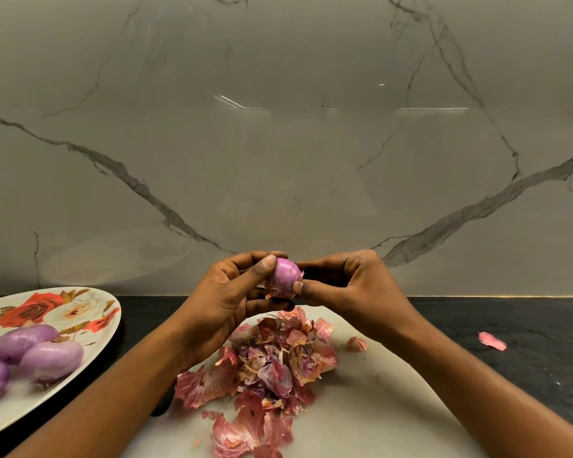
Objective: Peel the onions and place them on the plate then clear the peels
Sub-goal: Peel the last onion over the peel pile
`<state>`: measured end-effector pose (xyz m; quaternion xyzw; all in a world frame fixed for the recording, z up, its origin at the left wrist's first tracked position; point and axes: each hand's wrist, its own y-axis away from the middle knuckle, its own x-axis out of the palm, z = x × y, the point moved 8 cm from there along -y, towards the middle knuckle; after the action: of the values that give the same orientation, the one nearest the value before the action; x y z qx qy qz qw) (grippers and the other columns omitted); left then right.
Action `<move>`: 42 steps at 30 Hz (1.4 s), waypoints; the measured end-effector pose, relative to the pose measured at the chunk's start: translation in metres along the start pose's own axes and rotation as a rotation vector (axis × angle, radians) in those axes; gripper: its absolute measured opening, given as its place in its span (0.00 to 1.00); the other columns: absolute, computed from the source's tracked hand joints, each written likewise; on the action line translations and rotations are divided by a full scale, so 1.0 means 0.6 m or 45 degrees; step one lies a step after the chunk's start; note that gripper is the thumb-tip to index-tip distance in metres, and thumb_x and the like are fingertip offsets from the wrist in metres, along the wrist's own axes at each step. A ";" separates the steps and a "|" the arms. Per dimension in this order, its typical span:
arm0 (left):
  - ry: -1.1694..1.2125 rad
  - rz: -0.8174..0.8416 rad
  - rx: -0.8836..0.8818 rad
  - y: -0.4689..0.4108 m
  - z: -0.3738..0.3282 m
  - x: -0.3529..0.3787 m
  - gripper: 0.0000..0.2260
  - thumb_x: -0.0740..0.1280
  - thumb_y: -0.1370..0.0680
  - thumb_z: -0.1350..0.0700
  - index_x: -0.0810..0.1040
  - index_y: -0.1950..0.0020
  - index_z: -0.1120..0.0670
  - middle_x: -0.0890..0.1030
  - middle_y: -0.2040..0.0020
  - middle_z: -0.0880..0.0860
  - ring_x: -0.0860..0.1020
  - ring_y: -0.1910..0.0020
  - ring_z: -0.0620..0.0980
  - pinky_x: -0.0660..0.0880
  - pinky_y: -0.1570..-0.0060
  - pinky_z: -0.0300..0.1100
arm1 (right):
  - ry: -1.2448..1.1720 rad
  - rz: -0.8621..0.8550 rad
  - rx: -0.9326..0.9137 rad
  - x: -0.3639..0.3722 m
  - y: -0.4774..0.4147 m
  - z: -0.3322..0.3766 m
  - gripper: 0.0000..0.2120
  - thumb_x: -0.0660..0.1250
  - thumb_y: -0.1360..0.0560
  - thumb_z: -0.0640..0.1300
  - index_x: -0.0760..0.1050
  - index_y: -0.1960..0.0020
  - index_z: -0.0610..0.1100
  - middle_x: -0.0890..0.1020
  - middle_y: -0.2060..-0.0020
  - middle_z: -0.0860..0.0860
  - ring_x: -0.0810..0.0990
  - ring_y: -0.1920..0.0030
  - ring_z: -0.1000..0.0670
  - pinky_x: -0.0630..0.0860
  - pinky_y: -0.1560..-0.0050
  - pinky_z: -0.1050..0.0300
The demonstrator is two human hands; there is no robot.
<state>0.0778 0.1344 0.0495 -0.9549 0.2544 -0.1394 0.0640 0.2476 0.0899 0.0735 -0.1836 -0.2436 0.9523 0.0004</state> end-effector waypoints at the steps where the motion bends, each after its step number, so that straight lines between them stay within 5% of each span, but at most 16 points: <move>1: -0.003 -0.003 -0.001 0.000 0.000 0.000 0.17 0.69 0.23 0.54 0.82 0.36 0.59 0.85 0.40 0.62 0.86 0.43 0.64 0.86 0.54 0.46 | 0.003 -0.003 -0.001 -0.001 0.001 0.000 0.16 0.79 0.26 0.39 0.85 0.39 0.46 0.89 0.49 0.51 0.89 0.49 0.53 0.85 0.47 0.57; 13: 0.029 0.008 0.017 -0.002 0.000 -0.005 0.18 0.69 0.23 0.54 0.83 0.35 0.59 0.84 0.38 0.62 0.85 0.41 0.64 0.86 0.53 0.47 | 0.031 -0.026 -0.039 -0.003 0.002 0.008 0.16 0.75 0.24 0.34 0.85 0.42 0.51 0.87 0.54 0.60 0.89 0.51 0.56 0.83 0.53 0.65; 19: 0.016 0.010 0.028 -0.006 0.002 -0.008 0.18 0.69 0.22 0.55 0.81 0.34 0.60 0.83 0.37 0.63 0.84 0.40 0.64 0.86 0.48 0.51 | -0.003 -0.013 -0.061 0.001 0.002 0.006 0.17 0.79 0.26 0.39 0.84 0.38 0.47 0.89 0.47 0.52 0.88 0.47 0.54 0.84 0.45 0.58; 31: 0.006 0.027 0.022 -0.004 0.003 -0.006 0.17 0.70 0.23 0.56 0.82 0.35 0.60 0.84 0.38 0.62 0.84 0.40 0.65 0.86 0.50 0.50 | 0.054 -0.054 -0.069 0.000 0.002 0.001 0.17 0.79 0.25 0.38 0.85 0.37 0.46 0.89 0.46 0.51 0.88 0.47 0.54 0.86 0.43 0.50; 42: 0.040 0.025 0.022 -0.005 0.004 -0.007 0.18 0.70 0.23 0.58 0.81 0.34 0.60 0.83 0.36 0.62 0.84 0.39 0.66 0.86 0.48 0.53 | 0.117 -0.129 -0.028 -0.014 -0.002 -0.005 0.14 0.73 0.23 0.34 0.87 0.40 0.45 0.89 0.51 0.52 0.89 0.51 0.54 0.87 0.48 0.52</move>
<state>0.0764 0.1391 0.0470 -0.9494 0.2636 -0.1561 0.0697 0.2564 0.0914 0.0747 -0.2146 -0.2627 0.9389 0.0580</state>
